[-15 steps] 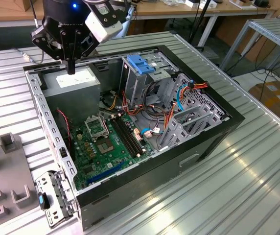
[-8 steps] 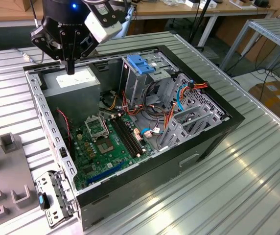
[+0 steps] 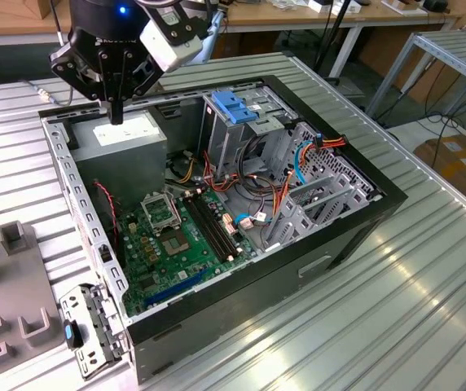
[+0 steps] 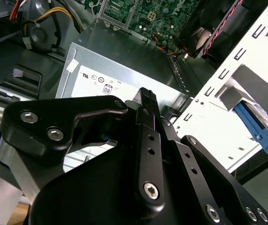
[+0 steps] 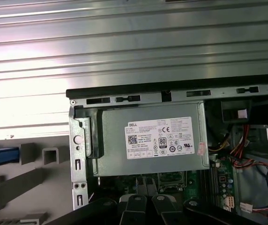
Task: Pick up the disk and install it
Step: 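Reach for the disk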
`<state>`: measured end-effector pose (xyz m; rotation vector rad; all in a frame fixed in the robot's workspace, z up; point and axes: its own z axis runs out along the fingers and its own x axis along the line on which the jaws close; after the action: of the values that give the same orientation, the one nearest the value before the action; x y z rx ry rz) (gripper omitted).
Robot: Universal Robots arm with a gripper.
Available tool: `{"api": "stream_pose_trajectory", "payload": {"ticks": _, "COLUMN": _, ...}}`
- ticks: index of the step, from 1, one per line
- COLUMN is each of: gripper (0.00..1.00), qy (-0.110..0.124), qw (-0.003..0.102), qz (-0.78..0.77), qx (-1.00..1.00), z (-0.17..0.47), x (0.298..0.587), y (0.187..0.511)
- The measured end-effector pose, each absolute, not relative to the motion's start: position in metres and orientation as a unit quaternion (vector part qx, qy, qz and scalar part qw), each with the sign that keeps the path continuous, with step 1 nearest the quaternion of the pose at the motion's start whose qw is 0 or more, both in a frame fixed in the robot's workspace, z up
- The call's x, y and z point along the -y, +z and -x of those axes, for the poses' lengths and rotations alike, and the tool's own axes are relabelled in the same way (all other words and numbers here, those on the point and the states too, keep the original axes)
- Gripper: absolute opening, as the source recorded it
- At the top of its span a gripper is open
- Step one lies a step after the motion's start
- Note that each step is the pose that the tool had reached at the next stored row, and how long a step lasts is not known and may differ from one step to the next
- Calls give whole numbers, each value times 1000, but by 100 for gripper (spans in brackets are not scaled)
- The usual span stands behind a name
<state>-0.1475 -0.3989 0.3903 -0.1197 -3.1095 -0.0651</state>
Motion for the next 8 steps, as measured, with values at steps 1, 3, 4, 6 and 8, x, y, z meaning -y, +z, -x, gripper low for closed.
{"api": "stream_pose_trajectory", "payload": {"ticks": 1, "gripper": 11, "qy": -21, "qw": 15, "qz": 38, "qx": 999, "z": 148, "x": 399, "y": 390}}
{"api": "stream_pose_trajectory", "payload": {"ticks": 3, "gripper": 11, "qy": -21, "qw": 16, "qz": 38, "qx": 999, "z": 148, "x": 399, "y": 390}}
{"api": "stream_pose_trajectory", "payload": {"ticks": 4, "gripper": 11, "qy": -21, "qw": 16, "qz": 38, "qx": 999, "z": 148, "x": 399, "y": 390}}
{"api": "stream_pose_trajectory", "payload": {"ticks": 6, "gripper": 11, "qy": -21, "qw": 17, "qz": 39, "qx": 999, "z": 148, "x": 399, "y": 390}}
{"api": "stream_pose_trajectory", "payload": {"ticks": 8, "gripper": 11, "qy": -21, "qw": 17, "qz": 39, "qx": 999, "z": 148, "x": 399, "y": 390}}
